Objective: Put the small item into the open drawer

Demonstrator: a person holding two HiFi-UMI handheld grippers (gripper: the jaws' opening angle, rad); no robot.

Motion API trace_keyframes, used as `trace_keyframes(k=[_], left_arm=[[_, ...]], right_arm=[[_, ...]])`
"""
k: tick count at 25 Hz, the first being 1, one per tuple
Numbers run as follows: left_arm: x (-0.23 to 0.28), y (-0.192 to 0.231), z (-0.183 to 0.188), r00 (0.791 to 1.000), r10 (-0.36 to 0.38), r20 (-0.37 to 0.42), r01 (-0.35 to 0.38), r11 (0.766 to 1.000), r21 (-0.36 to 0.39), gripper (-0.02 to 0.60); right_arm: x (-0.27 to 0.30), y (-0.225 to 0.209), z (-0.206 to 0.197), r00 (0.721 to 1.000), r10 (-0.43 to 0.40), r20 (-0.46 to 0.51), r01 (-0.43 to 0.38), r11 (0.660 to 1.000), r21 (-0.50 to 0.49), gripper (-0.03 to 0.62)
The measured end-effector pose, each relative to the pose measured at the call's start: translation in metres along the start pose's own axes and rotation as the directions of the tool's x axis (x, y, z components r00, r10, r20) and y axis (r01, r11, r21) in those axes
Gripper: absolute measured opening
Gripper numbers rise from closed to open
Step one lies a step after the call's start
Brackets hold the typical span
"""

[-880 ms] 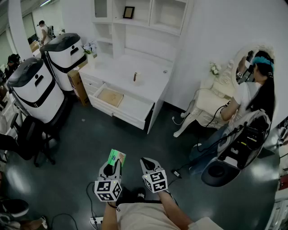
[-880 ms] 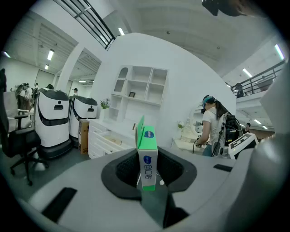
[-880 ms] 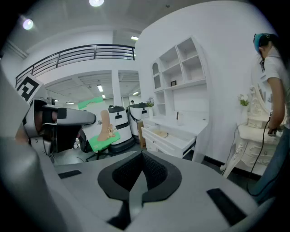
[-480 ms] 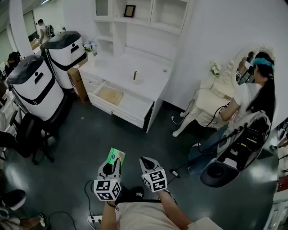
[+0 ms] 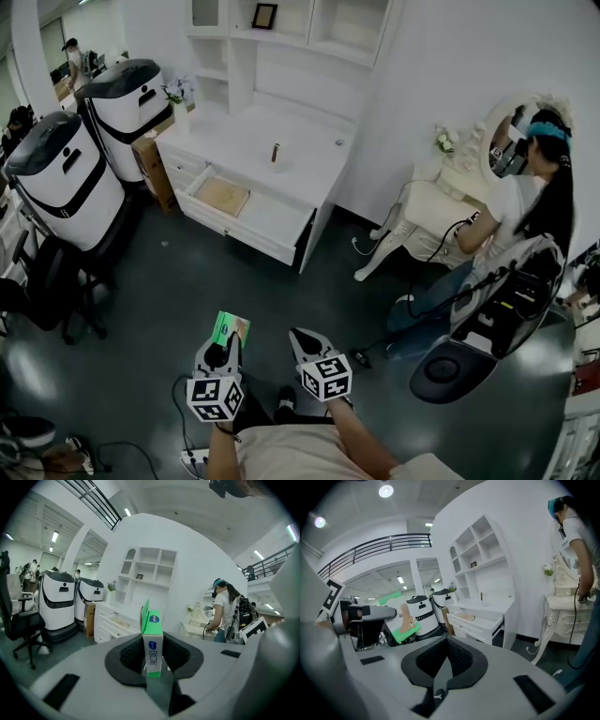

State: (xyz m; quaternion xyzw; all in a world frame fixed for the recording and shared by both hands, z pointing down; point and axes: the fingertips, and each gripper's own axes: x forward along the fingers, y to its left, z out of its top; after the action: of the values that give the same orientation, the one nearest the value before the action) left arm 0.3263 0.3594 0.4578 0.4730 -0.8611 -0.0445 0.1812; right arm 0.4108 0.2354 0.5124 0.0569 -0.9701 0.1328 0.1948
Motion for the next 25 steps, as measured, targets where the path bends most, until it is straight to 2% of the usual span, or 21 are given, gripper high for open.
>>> trace_keyframes(k=[5, 11, 18, 22, 25], left_arm=[[0.019, 0.023, 0.0, 1.0, -0.005, -0.02, 0.005, 1.0, 0.021, 0.104], [0.05, 0.078, 0.013, 0.999, 0.002, -0.054, -0.003, 1.0, -0.007, 0.104], [0.114, 0.147, 0.044, 0.996, -0.025, -0.088, 0.024, 1.0, -0.012, 0.104], [0.153, 0.192, 0.064, 0.994, -0.05, -0.099, 0.049, 0.999, -0.021, 0.104], [0.178, 0.228, 0.083, 0.991, -0.078, -0.108, 0.077, 0.997, -0.009, 0.104]], right_arm=[[0.032, -0.002, 0.004, 1.0, -0.005, 0.003, 0.005, 0.999, 0.039, 0.025], [0.089, 0.011, 0.013, 1.0, -0.005, -0.03, 0.007, 0.997, 0.072, 0.025], [0.176, 0.011, 0.034, 0.998, -0.036, -0.058, 0.043, 0.989, 0.138, 0.025], [0.226, 0.017, 0.051, 0.997, -0.033, -0.068, 0.042, 0.988, 0.145, 0.025], [0.26, 0.024, 0.059, 0.995, -0.059, -0.084, 0.071, 0.987, 0.142, 0.025]])
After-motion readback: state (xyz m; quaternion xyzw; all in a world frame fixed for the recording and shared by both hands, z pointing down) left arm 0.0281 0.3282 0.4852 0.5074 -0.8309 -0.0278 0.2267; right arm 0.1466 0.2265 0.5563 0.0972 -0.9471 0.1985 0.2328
